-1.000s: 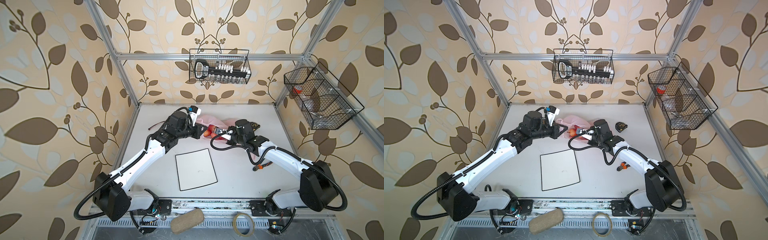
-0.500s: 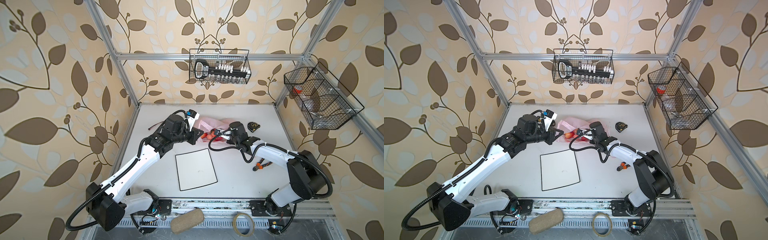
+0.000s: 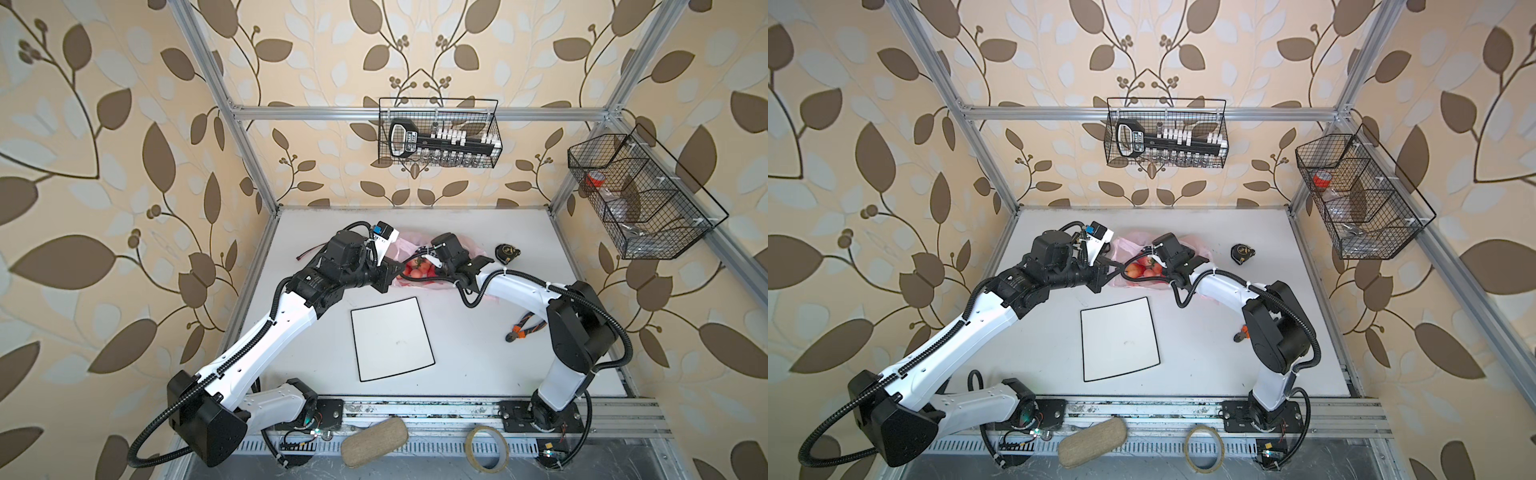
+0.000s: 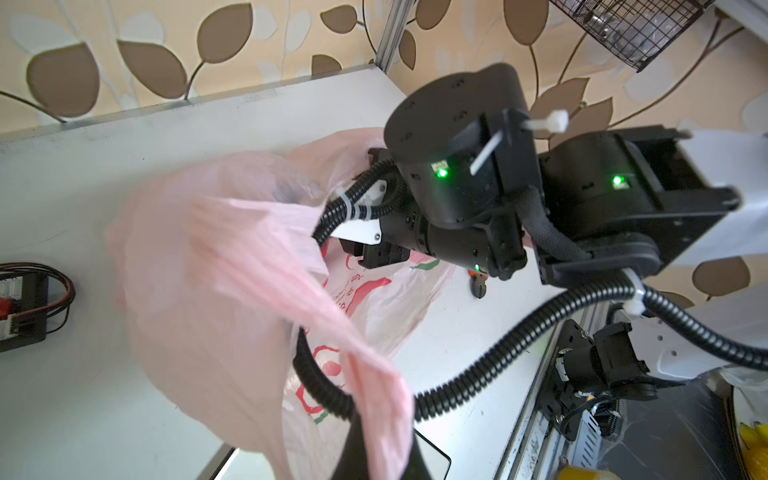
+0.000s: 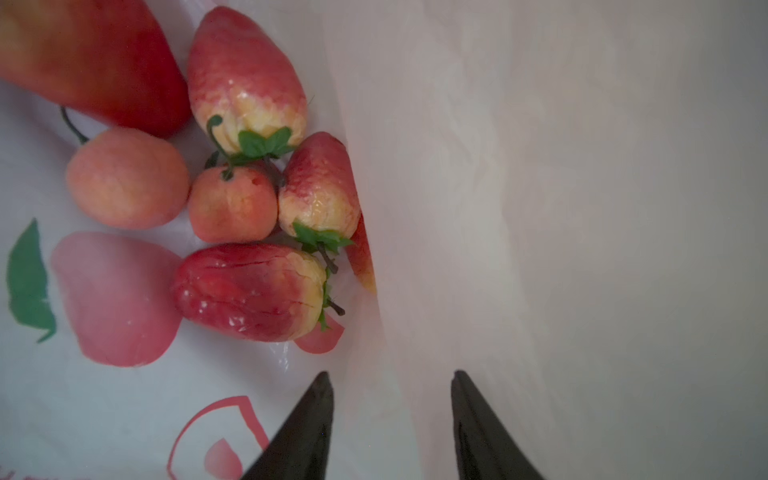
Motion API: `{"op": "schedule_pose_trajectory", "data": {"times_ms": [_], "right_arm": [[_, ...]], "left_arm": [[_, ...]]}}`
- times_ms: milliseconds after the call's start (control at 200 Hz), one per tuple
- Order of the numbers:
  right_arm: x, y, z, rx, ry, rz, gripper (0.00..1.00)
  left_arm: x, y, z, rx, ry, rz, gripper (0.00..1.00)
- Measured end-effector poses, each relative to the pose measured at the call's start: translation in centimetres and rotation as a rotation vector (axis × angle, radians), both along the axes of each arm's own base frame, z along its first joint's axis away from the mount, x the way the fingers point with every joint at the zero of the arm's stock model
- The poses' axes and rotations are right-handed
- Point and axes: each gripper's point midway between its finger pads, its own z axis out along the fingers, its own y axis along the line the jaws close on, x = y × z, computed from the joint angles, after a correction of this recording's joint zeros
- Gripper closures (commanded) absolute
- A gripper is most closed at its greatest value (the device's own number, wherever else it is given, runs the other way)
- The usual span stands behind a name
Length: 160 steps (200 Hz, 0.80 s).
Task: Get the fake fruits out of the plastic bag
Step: 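Lower the open right gripper into the bag toward the fake fruits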
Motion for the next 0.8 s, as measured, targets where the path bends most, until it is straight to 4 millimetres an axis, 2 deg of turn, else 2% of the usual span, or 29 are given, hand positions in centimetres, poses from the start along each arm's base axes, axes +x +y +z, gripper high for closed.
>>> {"op": "schedule_pose_trajectory", "data": {"times_ms": [95,230,410,605,800], "right_arm": [[0.0,0.8,0.6,0.178,0.033,-0.112,0.45],[0.0,2.2,0.8,0.458,0.076,-0.281,0.42],[-0.7,3.8,-1.1,0.773,0.160,-0.505,0.33],[-2.9,3.4,-5.3,0.878,0.246,-0.662,0.33],[-2.0,3.5,-5.1,0.928,0.225,-0.717,0.36]], "left_arm": [[-0.6,0.3,-0.5,0.000,0.004,-0.004,1.00],[-1.4,0.6,-2.4,0.015,0.042,-0.009,1.00],[-2.1,1.0,-5.4,0.039,0.115,0.003,1.00],[-2.7,1.5,-6.3,0.015,0.157,0.035,1.00],[-2.4,1.3,-5.7,-0.016,0.151,0.048,1.00]]}}
